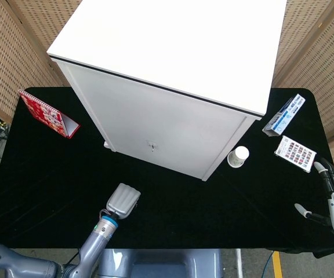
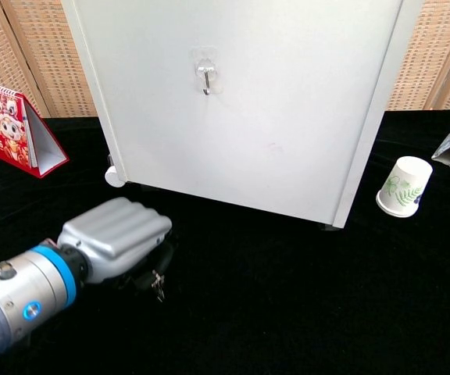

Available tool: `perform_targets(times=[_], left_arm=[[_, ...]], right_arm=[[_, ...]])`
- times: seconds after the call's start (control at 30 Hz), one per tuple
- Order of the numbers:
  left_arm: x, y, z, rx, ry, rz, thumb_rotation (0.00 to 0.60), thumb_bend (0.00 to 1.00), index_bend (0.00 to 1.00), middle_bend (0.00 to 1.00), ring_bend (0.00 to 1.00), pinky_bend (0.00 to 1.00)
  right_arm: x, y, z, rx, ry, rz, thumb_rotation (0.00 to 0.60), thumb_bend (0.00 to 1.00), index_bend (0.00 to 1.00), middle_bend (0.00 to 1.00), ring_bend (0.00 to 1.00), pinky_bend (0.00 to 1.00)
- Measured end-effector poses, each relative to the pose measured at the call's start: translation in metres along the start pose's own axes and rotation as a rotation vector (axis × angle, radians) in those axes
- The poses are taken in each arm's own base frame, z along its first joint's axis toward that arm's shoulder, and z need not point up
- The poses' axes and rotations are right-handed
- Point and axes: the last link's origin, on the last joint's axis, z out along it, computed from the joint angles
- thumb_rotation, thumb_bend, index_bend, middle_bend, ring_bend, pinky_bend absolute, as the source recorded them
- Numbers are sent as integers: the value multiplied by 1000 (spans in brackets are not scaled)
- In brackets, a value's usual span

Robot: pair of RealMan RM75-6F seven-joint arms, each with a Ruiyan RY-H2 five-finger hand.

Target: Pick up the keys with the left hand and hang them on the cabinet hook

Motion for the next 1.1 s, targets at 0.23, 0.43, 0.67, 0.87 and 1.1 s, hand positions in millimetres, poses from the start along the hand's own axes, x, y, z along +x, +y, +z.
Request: perform_targets(times=[0.23, 0.43, 0.67, 0.87, 1.1], left_arm=[[41, -12, -9, -60, 144, 93, 600, 462, 605, 904, 873, 791], [73, -28, -11, -86, 248, 209, 600, 462, 623, 904, 873, 791], [105, -38, -9, -154, 405, 372, 600, 462, 630, 904, 873, 791], [133, -49, -6, -215, 549, 557, 600, 462, 643, 904, 873, 791], [152, -54, -1, -237, 600, 677, 600, 462, 643, 904, 873, 791]], right_arm=[[1, -1, -1, 2, 4, 4, 600, 122, 0, 0, 0, 0], [1, 0, -1, 1, 2, 4, 600, 121, 0, 0, 0, 0], [-1, 2, 1, -10, -4, 3, 600, 121, 0, 0, 0, 0], [-3, 3, 3, -14, -7, -1, 600, 122, 0, 0, 0, 0], [-3, 2, 2, -12, -5, 2, 600, 122, 0, 0, 0, 0]])
